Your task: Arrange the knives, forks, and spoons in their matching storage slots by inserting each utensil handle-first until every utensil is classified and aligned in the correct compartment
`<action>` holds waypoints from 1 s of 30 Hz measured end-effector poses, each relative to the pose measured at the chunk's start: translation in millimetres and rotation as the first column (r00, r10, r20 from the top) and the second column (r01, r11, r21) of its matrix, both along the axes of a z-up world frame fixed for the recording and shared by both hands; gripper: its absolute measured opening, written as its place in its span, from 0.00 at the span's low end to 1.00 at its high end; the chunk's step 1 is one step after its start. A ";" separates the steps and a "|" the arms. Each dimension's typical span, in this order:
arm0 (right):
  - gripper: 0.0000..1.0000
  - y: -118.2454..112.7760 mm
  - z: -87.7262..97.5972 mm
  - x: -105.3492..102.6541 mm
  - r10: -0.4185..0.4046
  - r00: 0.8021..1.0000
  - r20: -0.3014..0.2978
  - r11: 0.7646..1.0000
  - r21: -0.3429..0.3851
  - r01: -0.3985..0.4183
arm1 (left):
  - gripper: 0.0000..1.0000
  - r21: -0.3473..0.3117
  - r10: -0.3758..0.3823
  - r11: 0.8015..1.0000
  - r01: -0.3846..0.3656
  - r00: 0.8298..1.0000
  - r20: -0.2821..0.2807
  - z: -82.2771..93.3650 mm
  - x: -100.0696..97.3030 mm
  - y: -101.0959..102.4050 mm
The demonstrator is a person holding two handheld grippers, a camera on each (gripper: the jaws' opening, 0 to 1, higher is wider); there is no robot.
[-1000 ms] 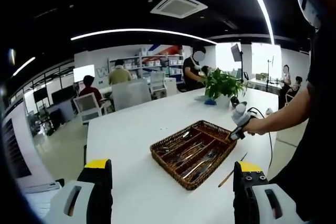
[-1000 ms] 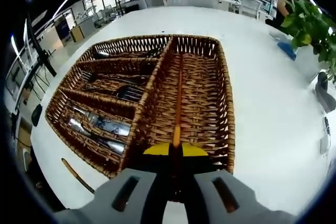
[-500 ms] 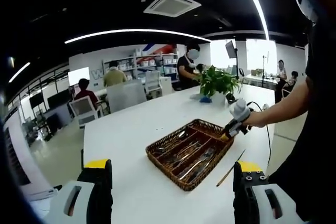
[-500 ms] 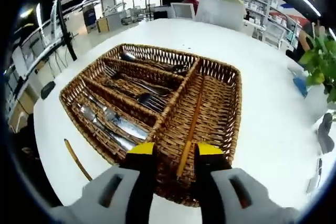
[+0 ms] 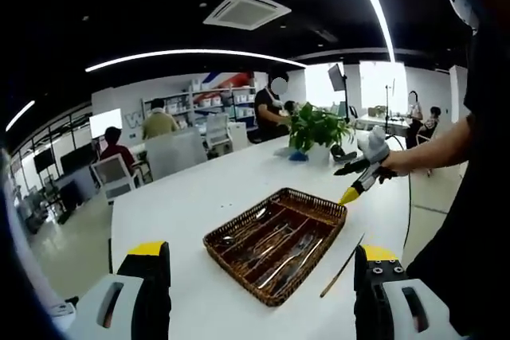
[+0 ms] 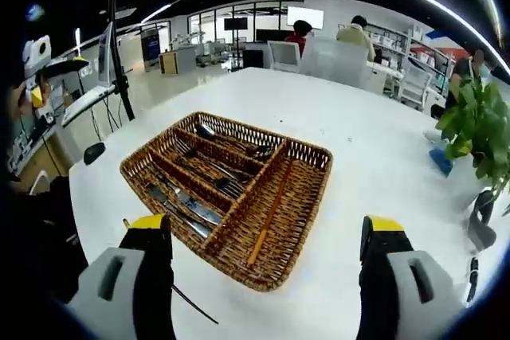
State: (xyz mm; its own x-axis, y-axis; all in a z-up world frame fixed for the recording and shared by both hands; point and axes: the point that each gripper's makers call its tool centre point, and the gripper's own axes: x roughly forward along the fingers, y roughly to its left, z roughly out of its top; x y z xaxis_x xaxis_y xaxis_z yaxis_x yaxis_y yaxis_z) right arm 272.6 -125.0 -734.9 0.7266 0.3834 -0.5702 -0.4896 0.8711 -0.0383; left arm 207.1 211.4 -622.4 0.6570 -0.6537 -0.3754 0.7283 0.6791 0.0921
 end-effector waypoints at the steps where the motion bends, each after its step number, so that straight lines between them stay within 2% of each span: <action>1: 0.99 -0.7 7.9 -2.9 0.025 0.999 0.020 1.000 -0.017 -0.025 | 1.00 0.000 -0.002 1.000 0.002 1.000 0.000 0.3 -0.7 -2.2; 10: 0.99 -17.8 72.3 -24.1 0.028 0.994 0.106 0.998 0.049 -0.033 | 1.00 0.025 -0.031 0.999 0.031 1.000 -0.001 -8.3 -5.0 -18.7; 15: 0.99 -34.0 96.3 -37.5 0.006 0.989 0.146 0.999 0.052 -0.014 | 1.00 0.018 -0.022 1.000 0.022 1.000 -0.010 -8.0 -5.2 -20.9; 18: 0.99 -38.7 102.8 -45.9 0.027 0.987 0.159 0.998 0.049 -0.035 | 1.00 0.023 -0.008 1.000 0.008 1.000 -0.018 -7.1 -5.7 -20.4; 22: 0.99 -42.5 99.1 -57.2 0.087 0.987 0.137 0.996 -0.003 -0.088 | 1.00 0.026 0.007 1.000 -0.007 1.000 -0.014 -0.7 -9.1 -21.7; 30: 0.99 -41.9 107.8 -67.8 0.110 0.985 0.135 0.993 0.022 -0.114 | 1.00 0.043 0.017 0.999 -0.017 1.000 -0.012 4.8 -21.2 -21.2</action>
